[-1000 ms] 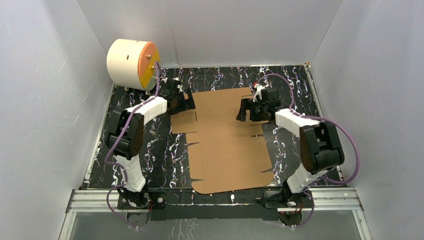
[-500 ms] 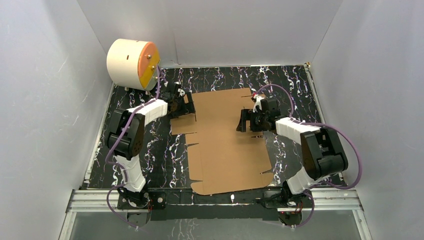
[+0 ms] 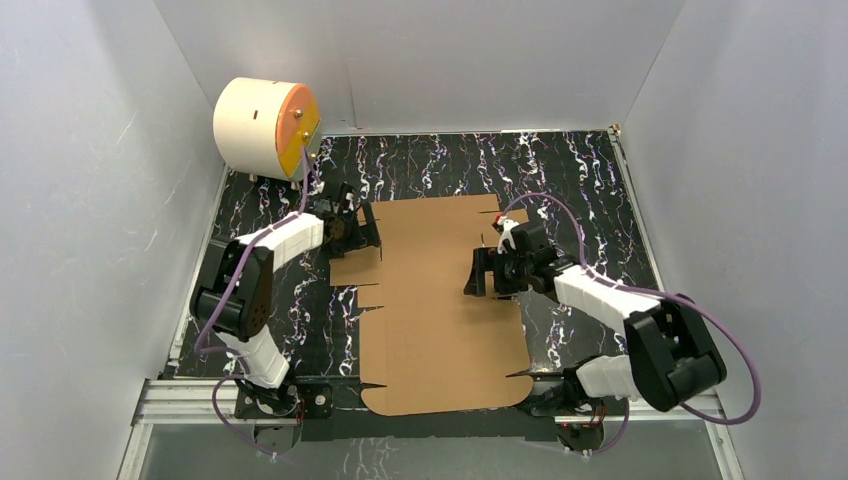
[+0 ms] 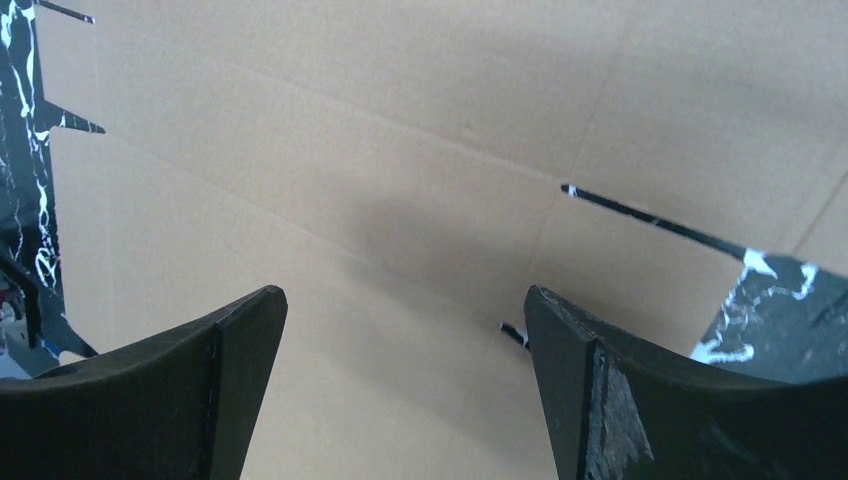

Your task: Fold the paper box

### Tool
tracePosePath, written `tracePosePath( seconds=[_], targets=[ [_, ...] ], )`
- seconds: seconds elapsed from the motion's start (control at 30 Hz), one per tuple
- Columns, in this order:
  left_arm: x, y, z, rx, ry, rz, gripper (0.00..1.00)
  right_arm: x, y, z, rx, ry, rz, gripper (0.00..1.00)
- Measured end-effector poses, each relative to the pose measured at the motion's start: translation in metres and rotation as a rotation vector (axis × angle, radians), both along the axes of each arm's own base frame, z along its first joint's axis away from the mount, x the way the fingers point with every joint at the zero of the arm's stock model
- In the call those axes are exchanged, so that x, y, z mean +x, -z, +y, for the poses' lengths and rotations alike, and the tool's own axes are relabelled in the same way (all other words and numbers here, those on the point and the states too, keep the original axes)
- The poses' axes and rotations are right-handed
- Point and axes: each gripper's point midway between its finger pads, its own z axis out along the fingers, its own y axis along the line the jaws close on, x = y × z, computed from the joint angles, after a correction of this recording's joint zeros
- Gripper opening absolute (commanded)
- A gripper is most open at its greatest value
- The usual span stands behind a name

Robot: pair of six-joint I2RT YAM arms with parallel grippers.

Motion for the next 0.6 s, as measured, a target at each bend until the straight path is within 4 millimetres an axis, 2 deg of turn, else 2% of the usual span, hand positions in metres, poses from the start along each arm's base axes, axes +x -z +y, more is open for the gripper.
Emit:
tracePosePath(
  seconds=[0.13, 0.2, 0.3, 0.4, 0.5, 0.6],
  targets=[
    [-0.023, -0.011, 0.005, -0.009, 0.000, 0.024, 0.97, -0.007, -0.013, -0.004, 0.006, 0.004, -0.019, 0.99],
    [-0.024, -0.024, 0.007, -0.018, -0.003, 0.001, 0.97, -0.005, -0.021, -0.005, 0.009, 0.007, -0.048, 0.99],
    [-0.014, -0.044, 0.007, -0.045, -0.010, -0.044, 0.97, 0.007, -0.034, -0.004, -0.008, 0.007, -0.088, 0.98],
    [0.002, -0.057, 0.009, -0.071, -0.028, -0.075, 0.96, 0.032, -0.051, 0.001, -0.021, 0.005, -0.148, 0.99],
    [0.022, -0.065, 0.010, -0.093, -0.039, -0.101, 0.96, 0.068, -0.069, 0.008, -0.013, 0.010, -0.226, 0.99],
    [0.045, -0.063, 0.010, -0.112, -0.048, -0.113, 0.96, 0.095, -0.070, 0.009, -0.003, 0.021, -0.264, 0.99]
  ],
)
